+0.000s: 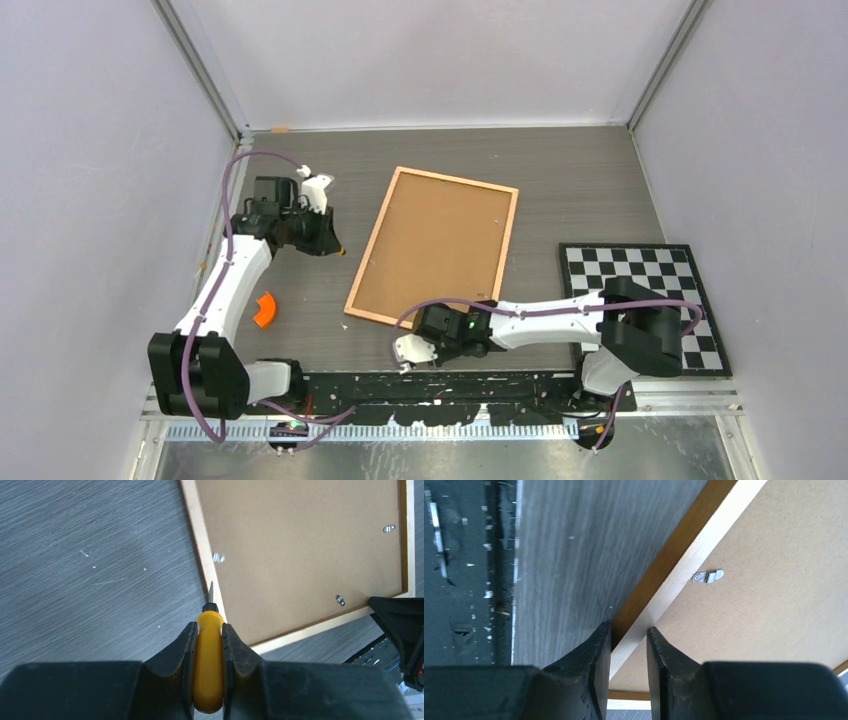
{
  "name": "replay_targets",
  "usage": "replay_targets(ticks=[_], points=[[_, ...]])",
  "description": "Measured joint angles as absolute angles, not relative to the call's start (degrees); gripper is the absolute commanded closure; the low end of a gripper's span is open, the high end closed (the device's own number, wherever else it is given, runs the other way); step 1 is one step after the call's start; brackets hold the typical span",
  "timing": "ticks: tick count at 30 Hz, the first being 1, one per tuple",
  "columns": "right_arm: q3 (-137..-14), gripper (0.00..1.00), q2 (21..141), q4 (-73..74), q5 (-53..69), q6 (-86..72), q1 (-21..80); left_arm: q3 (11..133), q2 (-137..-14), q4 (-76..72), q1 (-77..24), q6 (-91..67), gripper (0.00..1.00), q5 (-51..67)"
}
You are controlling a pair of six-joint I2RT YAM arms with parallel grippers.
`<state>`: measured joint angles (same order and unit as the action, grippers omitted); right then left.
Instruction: Take the photo out of the frame
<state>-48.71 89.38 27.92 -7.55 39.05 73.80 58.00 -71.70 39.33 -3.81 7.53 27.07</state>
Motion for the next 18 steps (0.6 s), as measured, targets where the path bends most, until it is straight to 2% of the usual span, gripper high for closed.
replay_targets(ticks=[9, 13, 18], points=[[-42.5, 0.98, 84.0, 24.2, -8.4, 41.7, 77.8, 58.0, -71.0, 40.8, -9.3, 11.6, 1.00, 24.1], [-42.3, 0.94, 83.6, 24.3, -7.6, 41.2, 76.9, 58.0, -71.0, 41.1, -14.0, 13.5, 1.00, 21.4], [-42.3, 0.70, 83.6, 24.1, -8.2, 40.0, 75.9, 58.0, -71.0, 42.1, -18.5, 15.9, 1.00, 18.2]])
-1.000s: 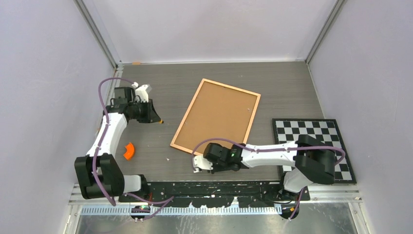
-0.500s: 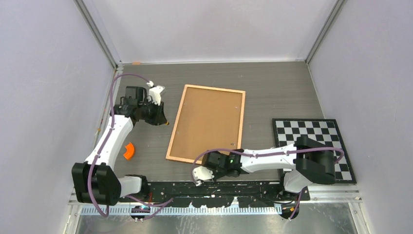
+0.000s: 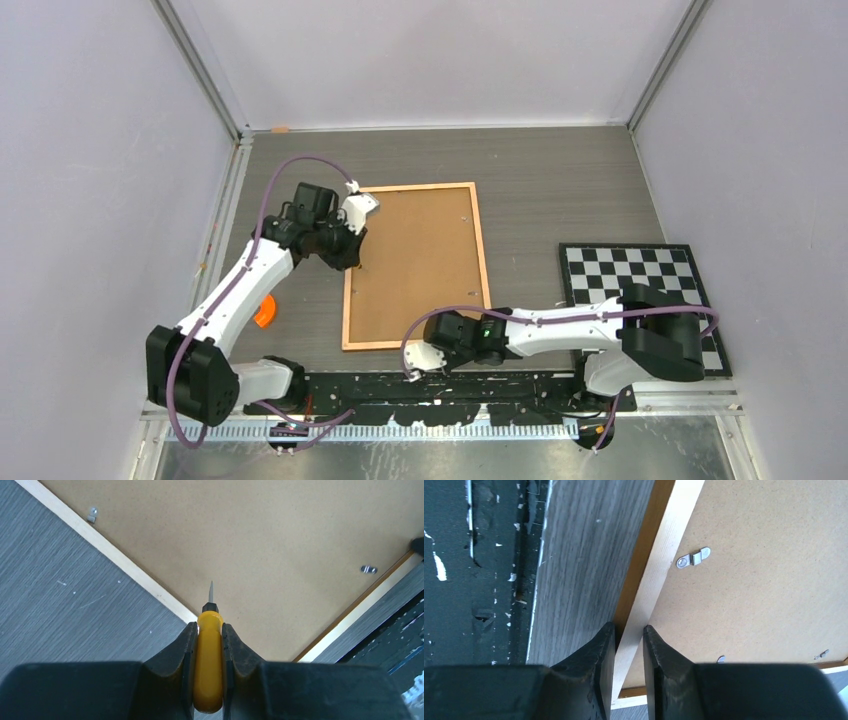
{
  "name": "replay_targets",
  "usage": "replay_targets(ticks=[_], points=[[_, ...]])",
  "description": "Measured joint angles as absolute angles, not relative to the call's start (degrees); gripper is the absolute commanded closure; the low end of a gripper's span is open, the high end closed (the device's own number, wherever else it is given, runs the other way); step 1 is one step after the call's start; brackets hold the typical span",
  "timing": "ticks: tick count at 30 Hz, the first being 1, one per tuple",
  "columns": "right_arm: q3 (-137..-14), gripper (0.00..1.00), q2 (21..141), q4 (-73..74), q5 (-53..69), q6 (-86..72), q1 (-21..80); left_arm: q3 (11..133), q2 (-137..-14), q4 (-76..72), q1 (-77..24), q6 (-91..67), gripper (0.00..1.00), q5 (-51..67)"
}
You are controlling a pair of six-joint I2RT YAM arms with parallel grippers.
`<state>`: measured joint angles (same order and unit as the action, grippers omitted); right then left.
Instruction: Take the photo out of the frame
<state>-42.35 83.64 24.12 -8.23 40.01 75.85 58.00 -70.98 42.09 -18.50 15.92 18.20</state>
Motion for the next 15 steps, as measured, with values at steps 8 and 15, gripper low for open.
replay_targets(ticks=[8, 15], points=[[-43.2, 0.55, 84.6, 26.0, -9.6, 38.2, 74.8, 57.7, -69.6, 46.8, -20.5, 21.0, 1.00, 14.8], [-44.9, 0.61, 86.3, 27.7, -9.3, 36.2, 74.4, 56.8, -66.5, 51.4, -22.0, 24.8, 1.00, 12.6]])
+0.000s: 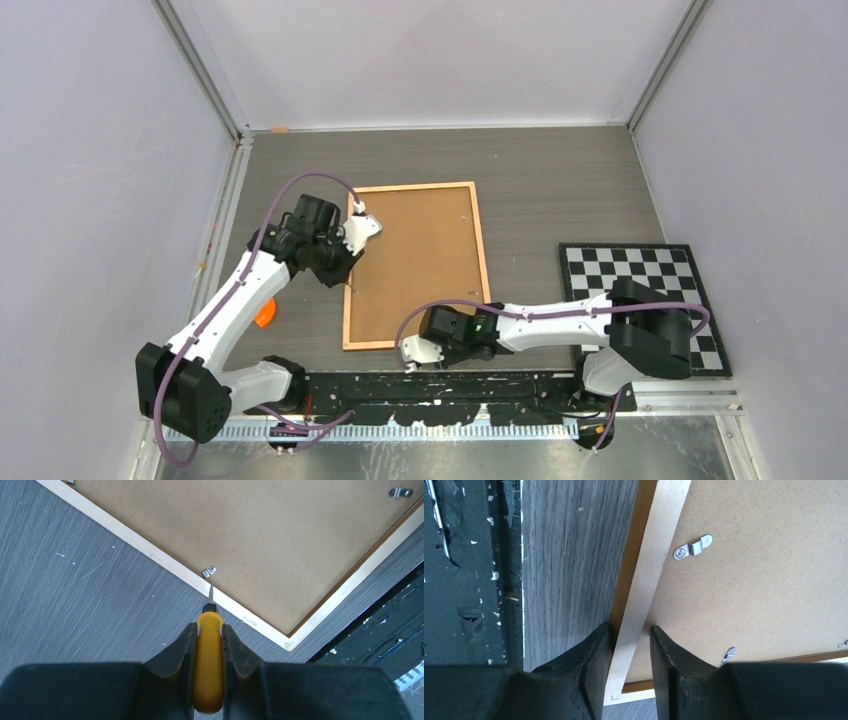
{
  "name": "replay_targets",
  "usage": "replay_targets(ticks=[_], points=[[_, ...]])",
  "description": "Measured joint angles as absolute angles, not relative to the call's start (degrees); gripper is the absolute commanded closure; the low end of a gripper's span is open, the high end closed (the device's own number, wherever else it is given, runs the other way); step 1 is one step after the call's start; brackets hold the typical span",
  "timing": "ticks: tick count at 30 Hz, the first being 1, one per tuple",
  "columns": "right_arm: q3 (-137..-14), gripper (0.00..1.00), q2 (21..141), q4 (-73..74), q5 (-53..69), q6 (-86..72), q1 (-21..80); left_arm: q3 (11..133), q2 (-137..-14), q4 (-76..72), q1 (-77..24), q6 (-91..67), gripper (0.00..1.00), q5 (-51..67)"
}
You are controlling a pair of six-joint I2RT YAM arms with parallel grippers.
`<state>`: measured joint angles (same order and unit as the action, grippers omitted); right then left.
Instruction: Take the photo out of the frame
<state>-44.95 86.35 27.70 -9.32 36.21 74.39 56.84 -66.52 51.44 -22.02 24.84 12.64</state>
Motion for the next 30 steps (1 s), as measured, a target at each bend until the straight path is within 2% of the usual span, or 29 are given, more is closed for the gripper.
replay_targets(ticks=[20, 30], points=[[-47.4, 0.67, 88.5, 30.2, -9.6, 34.3, 74.3, 54.6, -68.5, 51.3, -25.6, 25.5, 1.00, 10.0], [-47.8, 0.75, 88.6, 30.9, -9.4, 34.1, 74.3, 53.8, -69.9, 49.3, -28.6, 25.0, 1.00, 5.8]])
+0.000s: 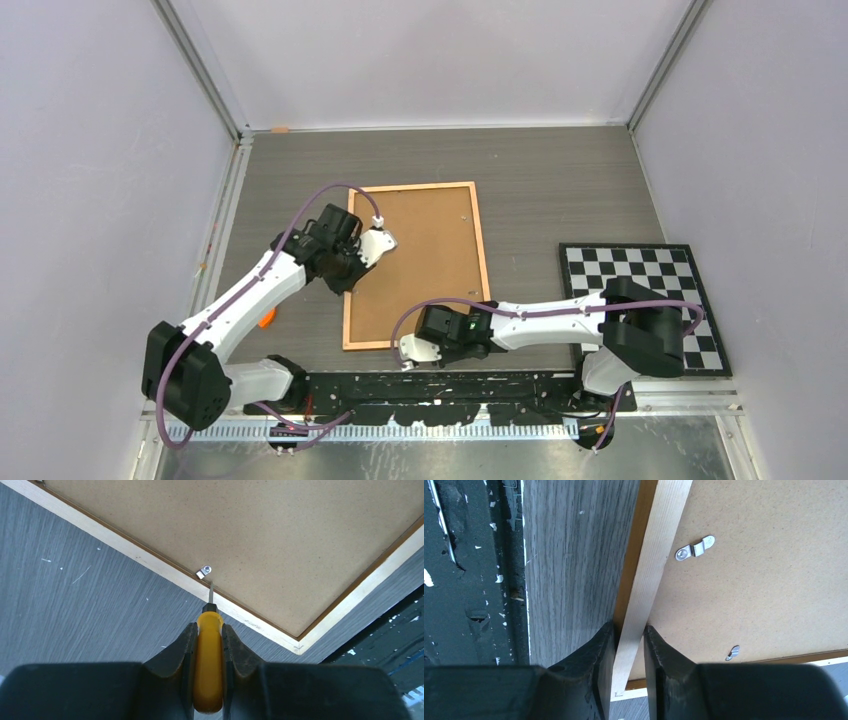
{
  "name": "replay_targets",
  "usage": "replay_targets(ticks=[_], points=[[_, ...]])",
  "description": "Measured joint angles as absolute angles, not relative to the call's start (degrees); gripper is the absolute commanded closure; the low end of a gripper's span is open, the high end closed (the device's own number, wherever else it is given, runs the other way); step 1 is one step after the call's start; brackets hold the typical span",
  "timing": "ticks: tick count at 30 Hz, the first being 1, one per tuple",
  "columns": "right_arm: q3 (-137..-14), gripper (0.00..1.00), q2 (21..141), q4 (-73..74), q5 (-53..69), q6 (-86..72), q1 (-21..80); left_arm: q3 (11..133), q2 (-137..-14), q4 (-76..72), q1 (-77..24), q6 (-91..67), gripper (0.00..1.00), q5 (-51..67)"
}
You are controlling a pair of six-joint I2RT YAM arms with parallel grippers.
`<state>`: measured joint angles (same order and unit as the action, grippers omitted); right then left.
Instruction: Take the photo out of the frame
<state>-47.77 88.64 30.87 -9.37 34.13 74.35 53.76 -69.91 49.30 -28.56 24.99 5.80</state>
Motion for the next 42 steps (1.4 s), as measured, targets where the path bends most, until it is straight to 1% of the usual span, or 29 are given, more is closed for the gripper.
replay_targets(ticks=[6, 20, 42], points=[[-48.2, 0.79, 88.9, 31.6, -9.1, 34.1, 74.3, 52.9, -69.9, 47.6, -30.5, 24.8, 1.00, 2.7], [-48.6, 0.82, 89.3, 32.0, -8.7, 34.3, 74.2, 52.4, -70.9, 43.6, -32.0, 24.6, 1.00, -1.6], [-48.7, 0.82, 89.3, 32.1, -8.7, 34.3, 74.2, 52.4, -71.2, 42.4, -31.7, 24.4, 1.00, 3.5]])
